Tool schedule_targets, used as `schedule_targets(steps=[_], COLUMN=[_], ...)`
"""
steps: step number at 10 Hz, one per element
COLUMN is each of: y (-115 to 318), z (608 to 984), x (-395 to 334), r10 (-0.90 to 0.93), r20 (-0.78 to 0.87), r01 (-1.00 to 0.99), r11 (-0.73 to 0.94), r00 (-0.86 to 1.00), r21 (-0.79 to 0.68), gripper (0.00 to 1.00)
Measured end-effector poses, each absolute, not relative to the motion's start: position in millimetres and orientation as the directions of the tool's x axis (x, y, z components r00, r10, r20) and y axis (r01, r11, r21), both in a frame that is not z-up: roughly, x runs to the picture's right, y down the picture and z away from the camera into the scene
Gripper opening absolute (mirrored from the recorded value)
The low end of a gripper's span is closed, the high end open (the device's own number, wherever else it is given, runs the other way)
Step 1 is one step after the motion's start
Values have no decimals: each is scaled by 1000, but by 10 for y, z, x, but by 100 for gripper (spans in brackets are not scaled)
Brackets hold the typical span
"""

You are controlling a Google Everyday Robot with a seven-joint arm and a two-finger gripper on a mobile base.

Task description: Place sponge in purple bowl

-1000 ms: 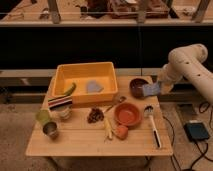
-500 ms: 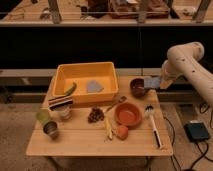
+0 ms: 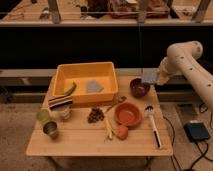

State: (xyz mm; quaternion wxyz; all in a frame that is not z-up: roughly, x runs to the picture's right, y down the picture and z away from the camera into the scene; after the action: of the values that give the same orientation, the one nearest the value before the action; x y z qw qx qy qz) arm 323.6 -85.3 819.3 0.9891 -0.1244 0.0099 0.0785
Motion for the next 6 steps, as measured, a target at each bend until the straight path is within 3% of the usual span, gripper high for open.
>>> schedule_targets(steps=[6], y=[-1060], z=[8553], x=[3282], r10=[107], r20=[-80], r01=[-123], r11=[966], r00=[991], r21=[-229], gripper=[0])
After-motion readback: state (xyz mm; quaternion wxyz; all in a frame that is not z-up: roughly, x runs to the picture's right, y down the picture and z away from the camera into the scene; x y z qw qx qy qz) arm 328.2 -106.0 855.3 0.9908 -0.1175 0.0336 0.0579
